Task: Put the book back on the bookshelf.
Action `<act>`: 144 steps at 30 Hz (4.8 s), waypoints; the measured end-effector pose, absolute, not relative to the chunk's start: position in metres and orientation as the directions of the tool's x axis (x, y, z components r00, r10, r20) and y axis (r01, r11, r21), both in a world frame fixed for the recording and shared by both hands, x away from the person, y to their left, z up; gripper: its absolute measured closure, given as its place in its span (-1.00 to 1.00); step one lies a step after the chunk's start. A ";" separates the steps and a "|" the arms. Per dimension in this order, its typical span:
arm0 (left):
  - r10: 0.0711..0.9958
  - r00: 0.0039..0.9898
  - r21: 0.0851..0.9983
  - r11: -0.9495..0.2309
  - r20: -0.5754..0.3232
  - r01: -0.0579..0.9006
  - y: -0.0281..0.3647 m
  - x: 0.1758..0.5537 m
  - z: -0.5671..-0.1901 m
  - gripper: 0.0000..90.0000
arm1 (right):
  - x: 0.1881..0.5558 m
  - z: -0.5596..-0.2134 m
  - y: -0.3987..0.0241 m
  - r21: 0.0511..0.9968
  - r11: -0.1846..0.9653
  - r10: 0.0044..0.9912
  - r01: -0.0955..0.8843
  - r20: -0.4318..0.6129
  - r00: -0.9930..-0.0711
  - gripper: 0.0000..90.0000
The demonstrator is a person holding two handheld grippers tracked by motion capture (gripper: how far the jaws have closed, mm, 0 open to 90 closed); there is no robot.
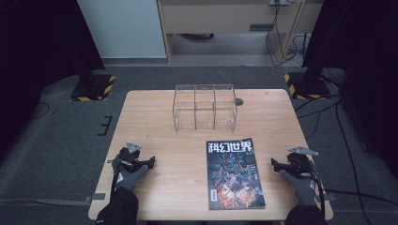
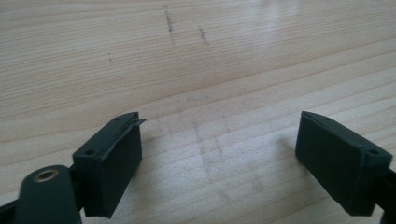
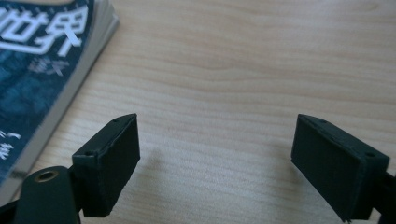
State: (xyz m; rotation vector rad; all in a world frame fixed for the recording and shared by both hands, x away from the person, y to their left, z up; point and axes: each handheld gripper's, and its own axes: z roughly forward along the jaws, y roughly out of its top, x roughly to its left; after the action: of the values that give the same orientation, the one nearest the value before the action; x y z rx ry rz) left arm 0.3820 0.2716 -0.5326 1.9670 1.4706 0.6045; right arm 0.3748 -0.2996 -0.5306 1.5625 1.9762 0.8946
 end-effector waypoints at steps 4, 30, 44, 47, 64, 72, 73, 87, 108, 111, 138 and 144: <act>0.956 0.293 0.696 -0.212 0.003 0.686 0.269 0.381 -0.531 -0.57 | 0.373 -0.526 -0.302 0.757 0.111 0.966 0.644 0.071 -0.250 -0.62; 0.942 0.336 0.695 -0.243 0.002 0.676 0.260 0.380 -0.534 -0.78 | 0.361 -0.497 -0.269 0.803 0.116 0.917 0.585 0.139 -0.373 -0.59; 0.941 0.338 0.695 -0.244 0.002 0.676 0.259 0.380 -0.534 -0.79 | 0.362 -0.503 -0.256 0.783 0.146 0.902 0.604 0.145 -0.406 -0.55; 0.940 0.342 0.696 -0.246 0.001 0.674 0.260 0.380 -0.534 -0.80 | 0.362 -0.505 -0.253 0.781 0.146 0.903 0.607 0.146 -0.405 -0.51; 0.940 0.340 0.698 -0.244 0.001 0.674 0.259 0.380 -0.534 -0.80 | 0.363 -0.514 -0.239 0.755 0.171 0.900 0.633 0.142 -0.413 -0.36; 0.940 0.341 0.698 -0.245 0.001 0.673 0.259 0.380 -0.534 -0.80 | 0.363 -0.520 -0.237 0.747 0.185 0.893 0.638 0.143 -0.426 -0.38; 0.940 0.341 0.698 -0.245 0.001 0.673 0.259 0.380 -0.534 -0.80 | 0.363 -0.520 -0.236 0.745 0.189 0.892 0.639 0.141 -0.429 -0.38; 0.939 0.344 0.699 -0.247 0.002 0.671 0.258 0.379 -0.533 -0.76 | 0.363 -0.526 -0.233 0.726 0.177 0.881 0.664 0.184 -0.436 -0.38; 0.891 0.446 0.789 -0.213 -0.086 0.576 0.216 0.364 -0.512 -0.53 | 0.363 -0.530 -0.229 0.708 0.201 0.872 0.677 0.186 -0.454 -0.36; 0.886 0.456 0.788 -0.220 -0.085 0.575 0.213 0.363 -0.512 -0.53 | 0.363 -0.530 -0.229 0.709 0.198 0.870 0.677 0.191 -0.455 -0.36; 0.828 0.555 0.792 -0.291 -0.073 0.537 0.160 0.353 -0.516 -0.55 | 0.362 -0.529 -0.226 0.700 0.166 0.846 0.695 0.262 -0.465 -0.32; 0.809 0.582 0.789 -0.309 -0.075 0.531 0.145 0.351 -0.519 -0.57 | 0.362 -0.529 -0.225 0.698 0.162 0.840 0.698 0.273 -0.468 -0.31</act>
State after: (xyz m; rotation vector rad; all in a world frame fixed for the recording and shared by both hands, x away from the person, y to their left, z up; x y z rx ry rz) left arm 0.3508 0.1454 -0.5192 1.9941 1.0686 0.4304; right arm 0.3623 -0.2255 -0.5294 1.5111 2.2531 1.1934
